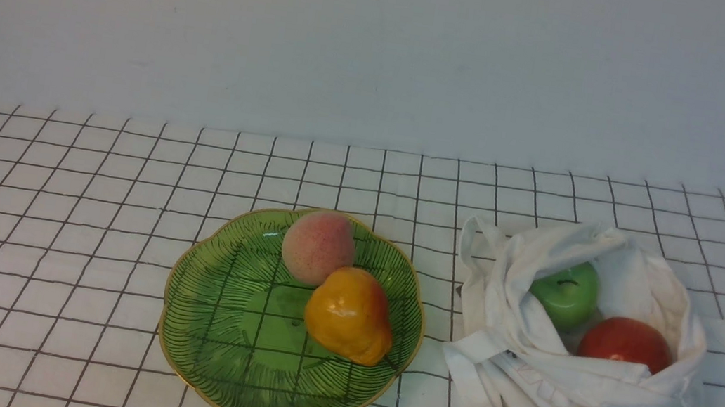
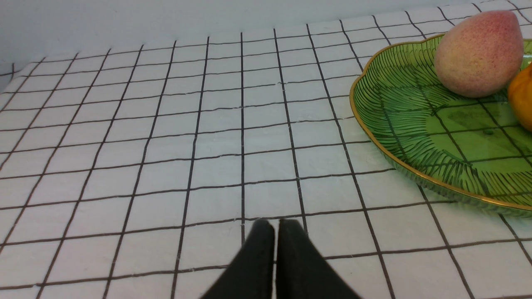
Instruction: Take the fruit out of the bag on the white checkered tablecloth and place them on the plate.
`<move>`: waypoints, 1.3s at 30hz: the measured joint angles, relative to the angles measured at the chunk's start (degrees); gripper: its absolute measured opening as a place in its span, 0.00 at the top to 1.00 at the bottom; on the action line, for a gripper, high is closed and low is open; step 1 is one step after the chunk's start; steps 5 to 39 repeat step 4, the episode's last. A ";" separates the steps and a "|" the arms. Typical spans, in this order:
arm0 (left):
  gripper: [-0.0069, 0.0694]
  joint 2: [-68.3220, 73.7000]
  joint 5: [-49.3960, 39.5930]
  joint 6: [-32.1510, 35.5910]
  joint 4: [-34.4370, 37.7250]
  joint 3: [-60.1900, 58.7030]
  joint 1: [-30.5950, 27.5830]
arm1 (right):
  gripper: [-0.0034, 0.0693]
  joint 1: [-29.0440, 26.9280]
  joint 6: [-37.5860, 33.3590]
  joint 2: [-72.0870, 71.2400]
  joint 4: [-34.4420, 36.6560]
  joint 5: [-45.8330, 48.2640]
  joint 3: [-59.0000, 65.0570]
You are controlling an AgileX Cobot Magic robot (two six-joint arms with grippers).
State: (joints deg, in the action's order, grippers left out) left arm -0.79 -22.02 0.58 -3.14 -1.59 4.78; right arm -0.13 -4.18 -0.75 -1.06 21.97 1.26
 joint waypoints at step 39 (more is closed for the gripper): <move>0.92 0.00 0.00 0.00 0.00 0.00 0.00 | 0.97 0.00 -0.19 0.00 -0.05 0.07 0.00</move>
